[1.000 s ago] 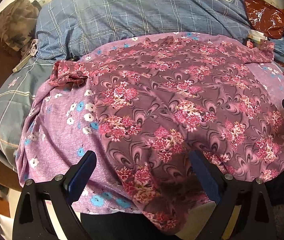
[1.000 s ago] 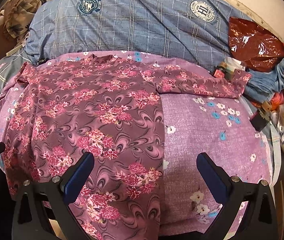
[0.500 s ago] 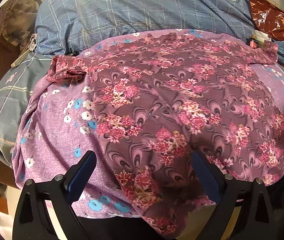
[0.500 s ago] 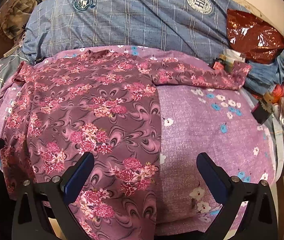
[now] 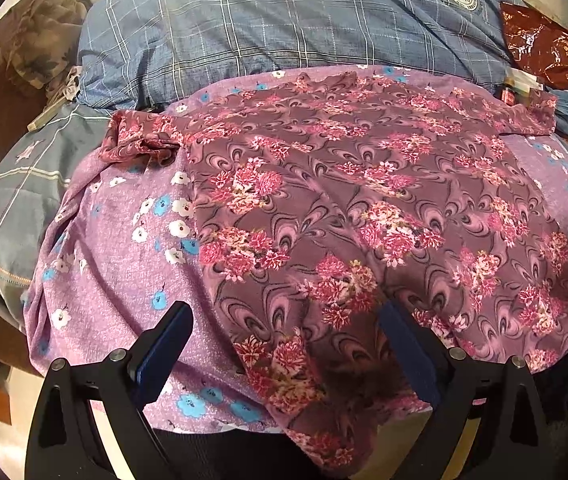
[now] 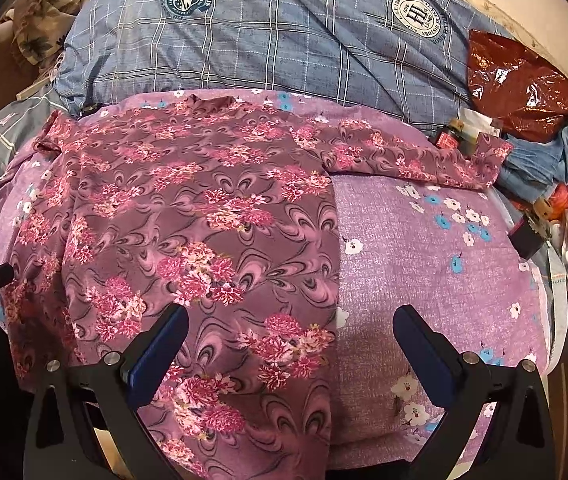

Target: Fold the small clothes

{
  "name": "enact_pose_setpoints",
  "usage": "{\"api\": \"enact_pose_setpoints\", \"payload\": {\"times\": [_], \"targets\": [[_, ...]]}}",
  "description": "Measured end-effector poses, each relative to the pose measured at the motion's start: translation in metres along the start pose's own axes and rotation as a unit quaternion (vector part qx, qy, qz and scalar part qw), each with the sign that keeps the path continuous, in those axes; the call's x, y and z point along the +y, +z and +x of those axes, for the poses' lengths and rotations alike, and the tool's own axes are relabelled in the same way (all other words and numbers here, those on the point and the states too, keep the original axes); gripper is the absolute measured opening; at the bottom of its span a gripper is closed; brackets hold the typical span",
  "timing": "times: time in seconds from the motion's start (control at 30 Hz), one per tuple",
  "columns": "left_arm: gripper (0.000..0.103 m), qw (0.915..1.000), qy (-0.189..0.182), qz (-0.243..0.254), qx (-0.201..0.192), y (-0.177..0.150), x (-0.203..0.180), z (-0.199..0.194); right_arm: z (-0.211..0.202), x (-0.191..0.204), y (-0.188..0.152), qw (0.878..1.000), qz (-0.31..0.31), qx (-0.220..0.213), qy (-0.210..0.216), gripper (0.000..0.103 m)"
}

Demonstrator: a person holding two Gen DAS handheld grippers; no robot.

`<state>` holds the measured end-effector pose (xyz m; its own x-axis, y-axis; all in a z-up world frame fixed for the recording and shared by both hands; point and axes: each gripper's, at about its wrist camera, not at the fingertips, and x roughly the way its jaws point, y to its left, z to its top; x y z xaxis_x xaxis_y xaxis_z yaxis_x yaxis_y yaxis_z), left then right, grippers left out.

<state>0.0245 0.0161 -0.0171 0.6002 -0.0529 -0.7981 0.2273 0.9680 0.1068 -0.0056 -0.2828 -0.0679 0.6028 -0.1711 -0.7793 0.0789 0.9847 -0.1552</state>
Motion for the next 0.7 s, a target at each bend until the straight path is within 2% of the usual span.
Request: {"api": "enact_pose_setpoints", "payload": {"times": [0.7], "targets": [[0.096, 0.9999, -0.009, -0.01, 0.008, 0.0076, -0.0001, 0.0009, 0.0017, -0.006, -0.0008, 1.0, 0.02, 0.003, 0.013, 0.103]]}}
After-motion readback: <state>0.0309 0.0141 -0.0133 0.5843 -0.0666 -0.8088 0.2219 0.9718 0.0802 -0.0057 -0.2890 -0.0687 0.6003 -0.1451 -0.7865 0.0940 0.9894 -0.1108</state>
